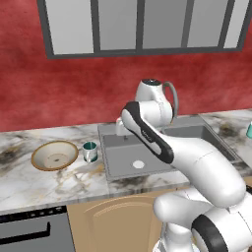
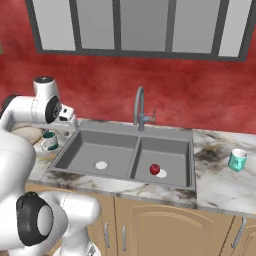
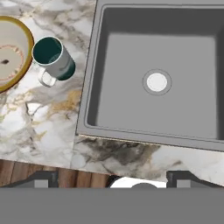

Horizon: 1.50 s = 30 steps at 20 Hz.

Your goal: Clear the mugs and bowl far away from the sink.

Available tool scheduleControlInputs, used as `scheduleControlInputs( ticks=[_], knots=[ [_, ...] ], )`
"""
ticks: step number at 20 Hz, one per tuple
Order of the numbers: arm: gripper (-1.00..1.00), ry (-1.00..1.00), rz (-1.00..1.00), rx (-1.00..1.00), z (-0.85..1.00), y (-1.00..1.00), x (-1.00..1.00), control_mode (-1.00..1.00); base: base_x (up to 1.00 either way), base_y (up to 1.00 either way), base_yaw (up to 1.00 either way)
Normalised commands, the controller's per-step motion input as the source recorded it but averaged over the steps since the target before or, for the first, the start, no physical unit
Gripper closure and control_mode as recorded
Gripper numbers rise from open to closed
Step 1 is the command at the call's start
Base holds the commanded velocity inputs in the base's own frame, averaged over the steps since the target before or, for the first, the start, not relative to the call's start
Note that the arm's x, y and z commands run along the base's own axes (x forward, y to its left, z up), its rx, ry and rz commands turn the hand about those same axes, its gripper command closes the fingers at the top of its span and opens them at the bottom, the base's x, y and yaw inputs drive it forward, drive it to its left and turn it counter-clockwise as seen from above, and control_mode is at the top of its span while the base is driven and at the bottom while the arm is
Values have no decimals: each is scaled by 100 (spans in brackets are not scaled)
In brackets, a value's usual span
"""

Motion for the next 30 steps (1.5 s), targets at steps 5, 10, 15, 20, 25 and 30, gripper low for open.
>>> scheduleControlInputs(
  ticks=[5,10,15,20,25,30],
  knots=[
    [-100,2,-1,-6,-27,100,0,-100,0,0,0],
    [-100,18,-8,-25,-1,100,16,-100,0,0,0],
    [-100,20,-19,-22,-21,87,49,-100,0,0,0],
    [-100,7,-22,-6,-38,35,55,-100,0,0,0],
    [-100,-5,-13,0,-56,0,34,-100,0,0,0],
    [-100,-9,-4,0,-56,0,40,-100,0,0,0]
  ],
)
